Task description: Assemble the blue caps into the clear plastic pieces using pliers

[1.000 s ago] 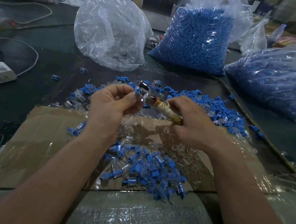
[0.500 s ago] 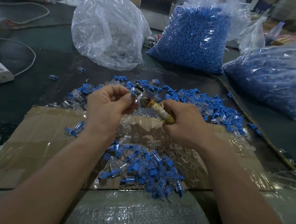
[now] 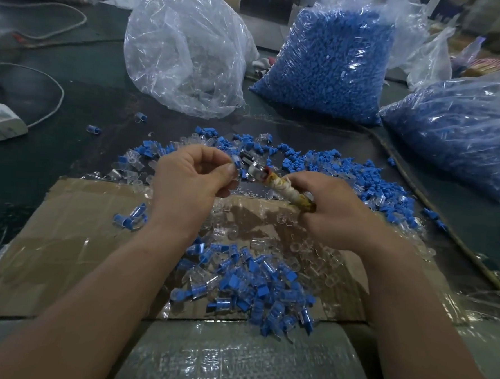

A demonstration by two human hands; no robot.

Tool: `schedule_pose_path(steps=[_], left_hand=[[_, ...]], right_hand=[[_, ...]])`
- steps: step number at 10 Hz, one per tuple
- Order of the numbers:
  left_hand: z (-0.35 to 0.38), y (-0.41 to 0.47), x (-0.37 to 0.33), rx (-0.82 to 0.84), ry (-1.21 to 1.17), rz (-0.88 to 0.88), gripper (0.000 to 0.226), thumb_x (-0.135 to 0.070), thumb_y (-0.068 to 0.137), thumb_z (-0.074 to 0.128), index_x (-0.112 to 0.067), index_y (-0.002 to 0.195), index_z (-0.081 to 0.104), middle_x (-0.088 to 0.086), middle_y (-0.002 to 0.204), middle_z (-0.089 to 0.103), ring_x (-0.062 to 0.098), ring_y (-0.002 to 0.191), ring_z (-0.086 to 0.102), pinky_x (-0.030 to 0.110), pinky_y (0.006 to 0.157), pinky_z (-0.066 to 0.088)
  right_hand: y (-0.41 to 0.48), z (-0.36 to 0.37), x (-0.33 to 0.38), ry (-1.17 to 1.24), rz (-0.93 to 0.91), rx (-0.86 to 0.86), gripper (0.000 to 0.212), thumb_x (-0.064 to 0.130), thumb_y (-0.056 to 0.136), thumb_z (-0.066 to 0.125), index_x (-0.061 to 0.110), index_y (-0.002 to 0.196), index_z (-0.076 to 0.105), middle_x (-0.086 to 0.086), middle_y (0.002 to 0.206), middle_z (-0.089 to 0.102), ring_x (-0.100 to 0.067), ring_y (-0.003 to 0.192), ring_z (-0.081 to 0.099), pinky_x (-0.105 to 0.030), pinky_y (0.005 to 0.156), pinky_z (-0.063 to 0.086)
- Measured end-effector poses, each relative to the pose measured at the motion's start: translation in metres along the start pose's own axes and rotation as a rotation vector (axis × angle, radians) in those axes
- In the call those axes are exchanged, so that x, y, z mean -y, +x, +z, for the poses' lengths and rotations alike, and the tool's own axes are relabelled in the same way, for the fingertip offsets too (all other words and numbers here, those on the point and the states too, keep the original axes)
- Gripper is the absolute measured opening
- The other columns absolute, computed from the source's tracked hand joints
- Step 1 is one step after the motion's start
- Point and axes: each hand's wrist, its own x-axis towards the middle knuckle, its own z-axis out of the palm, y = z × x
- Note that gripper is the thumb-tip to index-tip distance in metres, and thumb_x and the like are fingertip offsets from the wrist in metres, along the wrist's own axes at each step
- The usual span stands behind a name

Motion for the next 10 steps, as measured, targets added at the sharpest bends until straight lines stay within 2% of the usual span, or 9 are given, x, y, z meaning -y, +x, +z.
schedule_pose_path(steps=[1, 2, 3, 4, 5, 6, 8, 9, 10], left_hand=[[-0.003, 0.003, -0.002, -0.055, -0.076, -0.033, 0.017, 0.003, 0.082, 0.061, -0.013, 0.075, 0.06, 0.004, 0.069, 0.066, 0.009, 0.058, 0.065, 0.017, 0.055, 0.053], [-0.008, 0.006, -0.005, -0.11, -0.142, -0.083, 0.015, 0.002, 0.082, 0.061, -0.011, 0.075, 0.06, 0.003, 0.068, 0.066, 0.008, 0.055, 0.064, 0.017, 0.053, 0.052], [-0.012, 0.007, -0.007, -0.068, -0.081, -0.121, 0.016, 0.001, 0.082, 0.06, -0.012, 0.074, 0.063, -0.003, 0.059, 0.065, 0.006, 0.049, 0.06, 0.016, 0.047, 0.048], [-0.014, 0.007, -0.011, 0.122, -0.019, -0.195, 0.017, -0.001, 0.081, 0.059, -0.013, 0.072, 0.067, -0.003, 0.054, 0.064, 0.005, 0.045, 0.055, 0.014, 0.042, 0.043], [-0.016, 0.004, -0.015, 0.417, 0.076, -0.243, 0.009, -0.007, 0.07, 0.067, -0.014, 0.066, 0.072, -0.001, 0.055, 0.065, 0.004, 0.043, 0.052, 0.014, 0.041, 0.04], [-0.016, -0.001, -0.018, 0.672, 0.154, -0.275, 0.015, -0.021, 0.055, 0.07, -0.017, 0.069, 0.072, 0.0, 0.057, 0.065, 0.004, 0.043, 0.053, 0.012, 0.041, 0.039], [-0.012, -0.002, -0.014, 0.852, 0.24, -0.262, 0.016, -0.025, 0.053, 0.073, -0.013, 0.062, 0.07, -0.001, 0.057, 0.065, 0.003, 0.047, 0.053, 0.012, 0.043, 0.04], [-0.012, -0.002, -0.012, 0.874, 0.231, -0.256, 0.015, -0.026, 0.056, 0.072, -0.013, 0.062, 0.068, -0.003, 0.054, 0.063, 0.0, 0.044, 0.051, 0.011, 0.041, 0.038], [-0.01, -0.004, -0.014, 0.815, 0.203, -0.266, 0.016, -0.03, 0.056, 0.07, -0.015, 0.061, 0.068, -0.003, 0.051, 0.061, 0.001, 0.041, 0.049, 0.011, 0.039, 0.037]], right_hand=[[-0.001, 0.0, -0.001, -0.004, -0.009, 0.053, 0.037, -0.004, 0.077, 0.054, 0.029, 0.092, 0.046, 0.017, 0.083, 0.042, 0.002, 0.075, 0.04, -0.013, 0.06, 0.026], [-0.002, -0.006, -0.007, -0.005, 0.033, 0.013, 0.038, -0.005, 0.076, 0.053, 0.032, 0.081, 0.043, 0.013, 0.08, 0.043, -0.003, 0.072, 0.041, -0.017, 0.058, 0.026], [-0.002, -0.013, -0.018, -0.089, 0.088, -0.081, 0.028, 0.004, 0.076, 0.061, 0.023, 0.092, 0.048, 0.007, 0.084, 0.047, -0.009, 0.075, 0.043, -0.02, 0.061, 0.031], [-0.001, -0.015, -0.028, -0.167, 0.218, -0.134, 0.032, 0.02, 0.077, 0.069, 0.017, 0.104, 0.053, -0.001, 0.096, 0.05, -0.017, 0.085, 0.047, -0.03, 0.07, 0.039], [-0.001, -0.013, -0.034, -0.189, 0.321, -0.122, 0.04, 0.033, 0.076, 0.071, 0.016, 0.107, 0.052, 0.0, 0.098, 0.049, -0.017, 0.087, 0.047, -0.032, 0.073, 0.038], [-0.001, -0.011, -0.037, -0.157, 0.387, -0.083, 0.048, 0.038, 0.073, 0.073, 0.018, 0.111, 0.051, 0.002, 0.1, 0.047, -0.015, 0.089, 0.045, -0.029, 0.075, 0.035], [0.001, -0.006, -0.039, -0.155, 0.441, -0.007, 0.071, 0.043, 0.069, 0.075, 0.017, 0.129, 0.045, -0.003, 0.126, 0.049, -0.016, 0.1, 0.043, -0.028, 0.081, 0.033], [0.0, -0.005, -0.043, -0.104, 0.462, 0.051, 0.078, 0.053, 0.066, 0.072, 0.018, 0.129, 0.045, -0.002, 0.129, 0.048, -0.017, 0.104, 0.044, -0.027, 0.082, 0.031], [-0.001, -0.006, -0.039, -0.121, 0.431, 0.028, 0.074, 0.063, 0.068, 0.061, 0.018, 0.125, 0.049, -0.003, 0.128, 0.047, -0.015, 0.103, 0.042, -0.03, 0.087, 0.034]])
